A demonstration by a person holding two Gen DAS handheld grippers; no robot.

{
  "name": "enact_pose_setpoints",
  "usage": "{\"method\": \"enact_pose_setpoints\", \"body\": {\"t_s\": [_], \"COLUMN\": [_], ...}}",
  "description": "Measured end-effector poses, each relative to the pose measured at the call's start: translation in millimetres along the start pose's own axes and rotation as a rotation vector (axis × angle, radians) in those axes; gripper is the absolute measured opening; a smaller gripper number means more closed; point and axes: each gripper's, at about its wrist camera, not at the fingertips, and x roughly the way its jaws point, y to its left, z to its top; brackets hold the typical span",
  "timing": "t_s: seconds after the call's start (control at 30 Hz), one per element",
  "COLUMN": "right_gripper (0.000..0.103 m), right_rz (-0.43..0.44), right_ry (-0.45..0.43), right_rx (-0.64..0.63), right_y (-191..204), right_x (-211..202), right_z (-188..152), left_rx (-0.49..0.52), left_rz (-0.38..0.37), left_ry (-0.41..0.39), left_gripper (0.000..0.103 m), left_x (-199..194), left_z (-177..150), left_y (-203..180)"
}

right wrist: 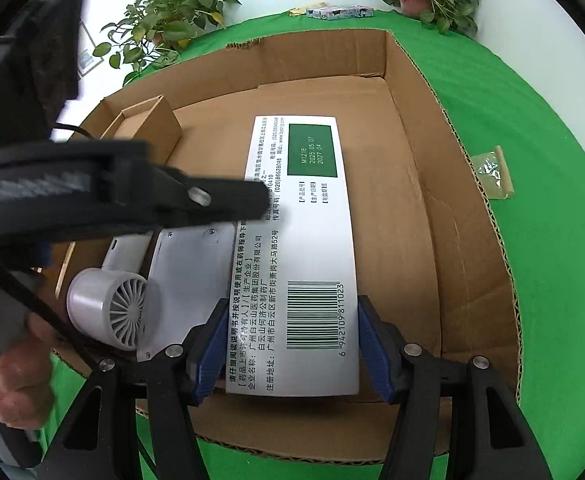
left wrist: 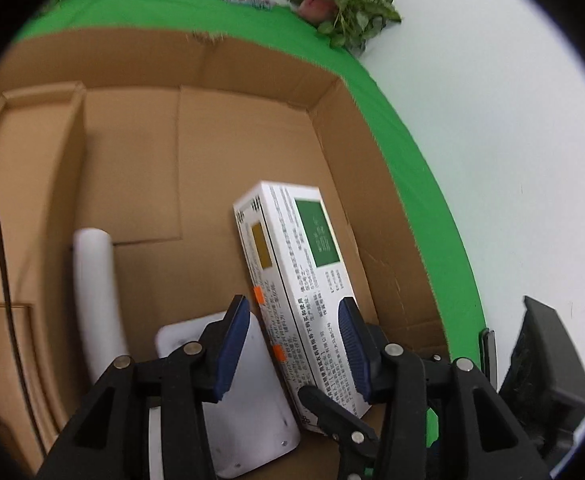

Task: Organize objects
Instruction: 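Lower the medicine box into the box beside the case and release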

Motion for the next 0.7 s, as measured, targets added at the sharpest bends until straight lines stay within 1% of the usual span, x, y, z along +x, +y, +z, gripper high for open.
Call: {"method": "enact_pose_setpoints", "body": {"t_s": [0.07,0.17,0.2,0.3,0.33,0.4,0.43,0.47,0.5,0.53,0.57,0.6,0.63,0.7], "right_gripper": [0.058,0.06,0.061,0.062,0.062,0.063,0.064,0.066,0.068,0.076,0.091,0.1,0.102,0.102], "right_rz": [-0.013,-0.028,-0.032,-0.045,-0.041,-0.033,-0.032,-0.027,-0.01,0.002,0.007,0.002,-0.011,-0.033], "right_ry": [0.005,0.027,0.041,0.033,0.036,0.038,0.024,0.006,-0.035,-0.076,-0.133,-0.212,-0.285,-0.362], "right_rx": [-0.007,-0.028,-0.042,-0.052,-0.05,-0.047,-0.048,-0.048,-0.05,-0.06,-0.08,-0.106,-0.126,-0.139], "right_y": [2.2,9.9,10.5,12.2,11.8,11.9,10.6,12.5,16.9,22.7,29.5,34.3,42.7,57.5], "right_x": [0.6,3.0,10.1,8.9,8.1,5.5,5.8,0.7,-10.9,-22.6,-35.4,-44.8,-55.7,-57.4], "right_z": [-2.8,-3.3,-1.9,-3.6,-4.0,-4.6,-1.5,-2.8,-6.0,-11.3,-19.2,-27.8,-39.7,-53.7], "left_rx": [0.018,0.063,0.078,0.114,0.121,0.125,0.127,0.13,0.137,0.154,0.169,0.185,0.197,0.194], "left_rz": [0.009,0.061,0.082,0.153,0.191,0.246,0.278,0.305,0.334,0.376,0.413,0.449,0.493,0.566], "left_ry": [-0.041,-0.116,-0.144,-0.216,-0.247,-0.293,-0.327,-0.361,-0.394,-0.443,-0.479,-0.515,-0.553,-0.596], "left_gripper": [0.044,0.044,0.044,0.044,0.044,0.044,0.045,0.044,0.047,0.048,0.052,0.057,0.069,0.081], "left_x": [-21.9,-57.4,-65.7,-89.9,-90.9,-101.6,-112.4,-118.6,-122.4,-130.5,-135.3,-147.4,-151.8,-147.5], "left_z": [-6.0,-21.0,-27.3,-44.7,-37.5,-38.7,-45.6,-50.0,-52.9,-63.1,-70.9,-84.6,-98.5,-110.3], "left_y": [-2.2,-4.8,-5.8,-2.3,4.9,9.6,13.1,15.3,16.1,17.1,17.5,17.9,19.3,25.4]}}
